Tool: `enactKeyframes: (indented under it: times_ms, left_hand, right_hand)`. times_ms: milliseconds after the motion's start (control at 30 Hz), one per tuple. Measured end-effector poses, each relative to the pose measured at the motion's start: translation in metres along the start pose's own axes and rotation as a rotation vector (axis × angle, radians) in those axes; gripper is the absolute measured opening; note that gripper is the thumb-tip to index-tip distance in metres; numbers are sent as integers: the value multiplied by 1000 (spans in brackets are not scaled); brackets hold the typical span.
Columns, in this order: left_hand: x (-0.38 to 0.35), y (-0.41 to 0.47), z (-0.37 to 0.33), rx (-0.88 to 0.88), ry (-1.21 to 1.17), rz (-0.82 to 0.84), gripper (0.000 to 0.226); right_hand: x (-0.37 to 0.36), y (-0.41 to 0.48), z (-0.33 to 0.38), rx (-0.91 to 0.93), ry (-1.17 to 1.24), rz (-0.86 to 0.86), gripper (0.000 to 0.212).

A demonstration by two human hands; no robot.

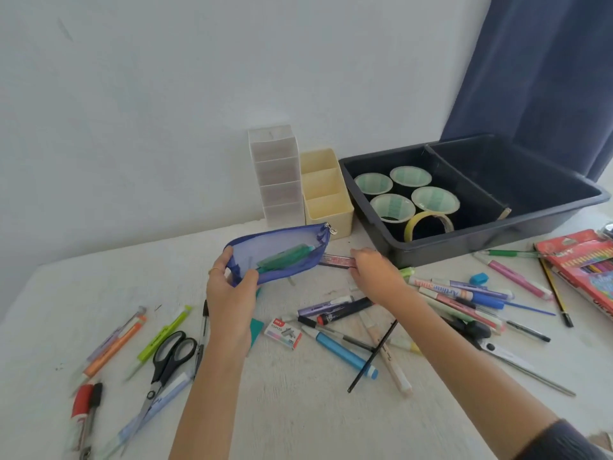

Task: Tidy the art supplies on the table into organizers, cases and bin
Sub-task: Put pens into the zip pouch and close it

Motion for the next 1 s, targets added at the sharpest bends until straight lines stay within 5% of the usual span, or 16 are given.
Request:
enactKeyframes:
  times_ms: [167,433,667,733,867,1000]
  left_hand:
    - [-1,10,4,16,29,21,54]
    - [1,4,15,90,-39,40,54]
    - [-3,-27,21,138,-72,104,54]
    - [-9,-37,20,134,-69,144,55]
    - [-18,-59,9,94,-77,205,52]
    - [-24,-73,2,67,-72,247,49]
  right_hand:
    - [-6,5,-5,-43,-84,-58,22]
    - [54,-34,-12,-397,678,-311,17]
    - [120,-85,16,-339,1058,-700,18]
    - [132,-93,44,-147,1011,-701,19]
    - [105,-101,94,235,489,-602,50]
    - [71,-106,86,83,507,-298,53]
Point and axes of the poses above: each hand's wrist, its own y-axis towards the middle knuckle, its own x-axis out of the back of the hand, z = x × y, the point moved 9 cm from there along y, towards the middle knuckle, and after that the axes turned 13 degrees about -z, right-handed, at the moved point
